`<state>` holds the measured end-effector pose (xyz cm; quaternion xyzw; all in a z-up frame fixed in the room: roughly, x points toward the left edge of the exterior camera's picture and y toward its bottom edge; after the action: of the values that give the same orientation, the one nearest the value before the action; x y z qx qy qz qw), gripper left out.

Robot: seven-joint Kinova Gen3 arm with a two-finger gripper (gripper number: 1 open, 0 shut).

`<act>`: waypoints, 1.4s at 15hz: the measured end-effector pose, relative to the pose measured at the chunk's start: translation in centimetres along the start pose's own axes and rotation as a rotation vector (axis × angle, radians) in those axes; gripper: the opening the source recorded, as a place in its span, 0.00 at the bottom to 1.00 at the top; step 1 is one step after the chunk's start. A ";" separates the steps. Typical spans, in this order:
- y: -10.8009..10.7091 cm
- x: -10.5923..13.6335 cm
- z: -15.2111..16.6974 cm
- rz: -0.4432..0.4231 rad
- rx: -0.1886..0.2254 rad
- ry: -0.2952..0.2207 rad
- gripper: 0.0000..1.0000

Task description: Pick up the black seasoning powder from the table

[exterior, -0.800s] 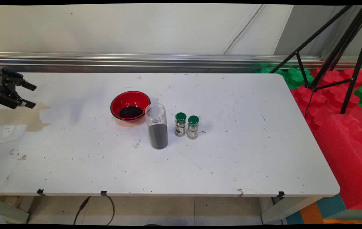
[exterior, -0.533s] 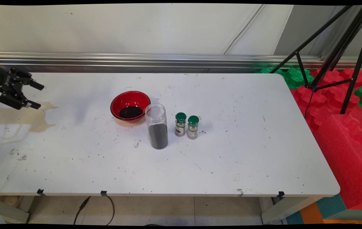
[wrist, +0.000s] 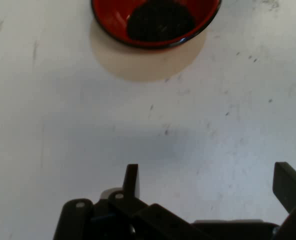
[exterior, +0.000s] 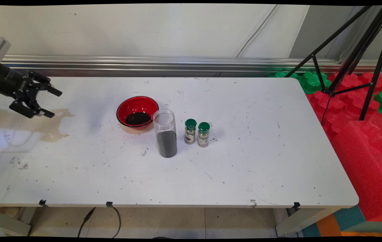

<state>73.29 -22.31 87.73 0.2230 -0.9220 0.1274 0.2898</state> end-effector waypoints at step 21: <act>1.0 8.5 9.4 0.226 -0.179 0.274 1.00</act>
<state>62.10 -27.72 85.13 0.0722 -0.9008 0.1059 0.4148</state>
